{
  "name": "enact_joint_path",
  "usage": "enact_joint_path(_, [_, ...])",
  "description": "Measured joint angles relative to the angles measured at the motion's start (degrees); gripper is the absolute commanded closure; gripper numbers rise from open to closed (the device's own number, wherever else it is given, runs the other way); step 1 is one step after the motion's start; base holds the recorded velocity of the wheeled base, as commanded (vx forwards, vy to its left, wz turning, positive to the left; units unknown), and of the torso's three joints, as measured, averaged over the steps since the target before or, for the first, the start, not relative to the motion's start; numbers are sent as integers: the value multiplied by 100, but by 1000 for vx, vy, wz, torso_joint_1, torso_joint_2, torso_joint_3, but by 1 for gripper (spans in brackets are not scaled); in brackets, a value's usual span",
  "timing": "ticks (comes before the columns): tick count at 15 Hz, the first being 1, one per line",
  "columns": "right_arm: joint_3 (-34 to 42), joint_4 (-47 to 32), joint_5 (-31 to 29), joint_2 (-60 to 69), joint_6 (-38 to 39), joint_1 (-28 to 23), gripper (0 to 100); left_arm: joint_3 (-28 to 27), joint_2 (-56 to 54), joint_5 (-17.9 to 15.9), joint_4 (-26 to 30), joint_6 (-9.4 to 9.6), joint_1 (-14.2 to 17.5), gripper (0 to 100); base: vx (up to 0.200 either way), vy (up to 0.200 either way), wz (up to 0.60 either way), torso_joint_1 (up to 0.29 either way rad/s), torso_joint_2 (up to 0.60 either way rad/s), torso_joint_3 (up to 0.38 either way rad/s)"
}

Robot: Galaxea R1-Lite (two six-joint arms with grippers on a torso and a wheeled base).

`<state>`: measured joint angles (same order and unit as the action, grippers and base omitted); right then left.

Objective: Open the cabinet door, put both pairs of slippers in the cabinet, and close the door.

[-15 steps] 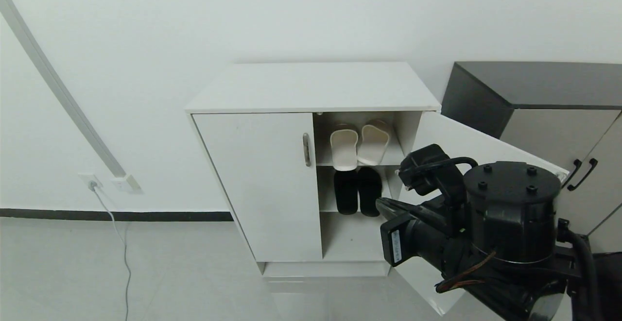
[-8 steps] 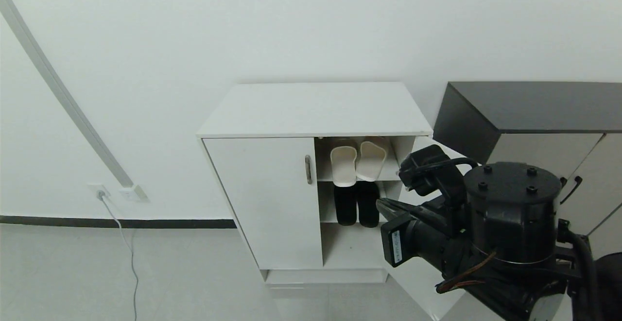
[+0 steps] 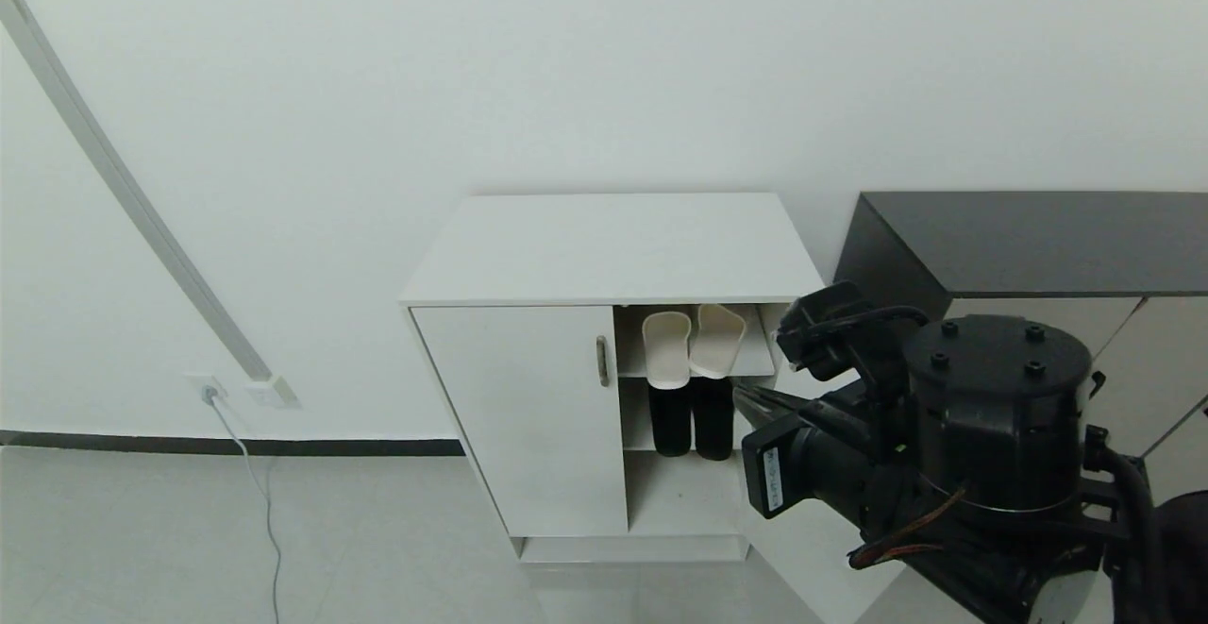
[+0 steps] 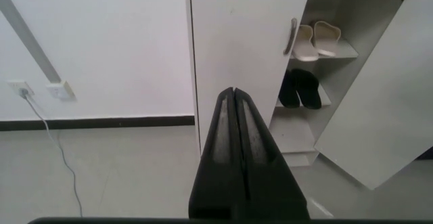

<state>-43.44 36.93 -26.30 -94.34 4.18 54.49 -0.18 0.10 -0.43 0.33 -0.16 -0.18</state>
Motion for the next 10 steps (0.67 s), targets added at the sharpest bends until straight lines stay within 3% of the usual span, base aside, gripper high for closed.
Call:
enact_joint_path(6, [28, -4, 29, -9, -66, -20, 100, 2, 0, -1, 2, 0, 0, 100, 0, 0, 0, 0, 0, 0])
enact_joint_path(10, [28, -12, 41, -9, -66, -15, 100, 0, 0, -1, 0, 0, 0, 100, 0, 0, -600, 1, -2, 2])
